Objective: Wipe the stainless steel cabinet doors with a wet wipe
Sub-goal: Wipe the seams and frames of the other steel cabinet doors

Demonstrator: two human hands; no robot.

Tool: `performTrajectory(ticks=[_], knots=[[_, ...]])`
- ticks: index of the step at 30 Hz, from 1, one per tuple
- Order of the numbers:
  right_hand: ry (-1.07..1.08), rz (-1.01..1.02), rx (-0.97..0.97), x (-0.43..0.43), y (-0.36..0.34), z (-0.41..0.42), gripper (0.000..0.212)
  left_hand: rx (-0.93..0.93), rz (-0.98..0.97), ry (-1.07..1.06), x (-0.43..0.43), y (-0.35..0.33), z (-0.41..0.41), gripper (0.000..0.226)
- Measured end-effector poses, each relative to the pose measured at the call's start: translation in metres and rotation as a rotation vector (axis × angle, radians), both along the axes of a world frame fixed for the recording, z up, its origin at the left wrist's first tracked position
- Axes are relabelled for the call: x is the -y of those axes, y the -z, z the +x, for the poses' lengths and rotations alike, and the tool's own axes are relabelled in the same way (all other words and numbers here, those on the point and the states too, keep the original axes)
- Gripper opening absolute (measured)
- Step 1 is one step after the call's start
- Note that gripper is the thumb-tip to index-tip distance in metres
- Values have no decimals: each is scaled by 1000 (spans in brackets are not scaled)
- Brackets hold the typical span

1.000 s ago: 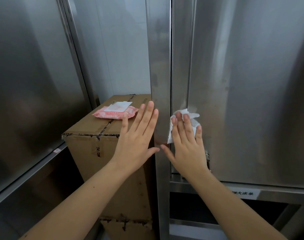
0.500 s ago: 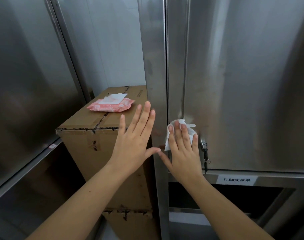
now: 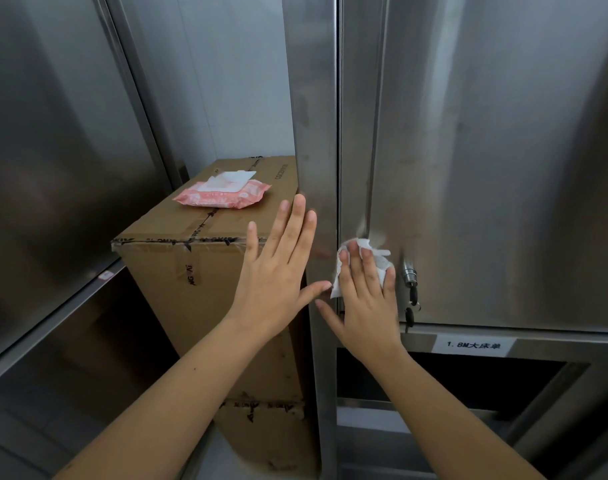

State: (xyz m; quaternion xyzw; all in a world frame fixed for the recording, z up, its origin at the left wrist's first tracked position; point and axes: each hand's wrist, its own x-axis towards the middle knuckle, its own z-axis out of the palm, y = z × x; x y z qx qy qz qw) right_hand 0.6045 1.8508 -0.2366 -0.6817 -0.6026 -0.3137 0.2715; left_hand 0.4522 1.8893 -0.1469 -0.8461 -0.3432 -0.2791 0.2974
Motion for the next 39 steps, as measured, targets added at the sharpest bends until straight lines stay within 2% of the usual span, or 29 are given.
performTrajectory(ticks=[4, 9, 14, 17, 23, 30, 34, 39], knots=[[-22, 1, 17, -2, -10, 3, 78, 18, -16, 8, -2, 5, 2, 82], [-7, -41, 22, 1, 16, 2, 87, 50, -35, 14, -2, 10, 5, 80], [18, -151, 38, 11, 44, 4, 83, 27, -39, 23, 0, 11, 3, 78], [2, -149, -9, 12, 37, 1, 77, 13, -43, 20, 1, 12, 2, 76], [-12, -117, -42, 7, 11, -2, 80, 28, -73, 10, 1, 16, 4, 72], [-23, -326, -70, 24, 63, -3, 79, 60, -70, 23, 1, 20, 5, 74], [1, -413, -116, 30, 63, -6, 79, 63, -80, 35, 4, 18, 5, 71], [19, -288, -100, 23, 33, -7, 78, 54, -99, 38, 5, 18, 4, 72]])
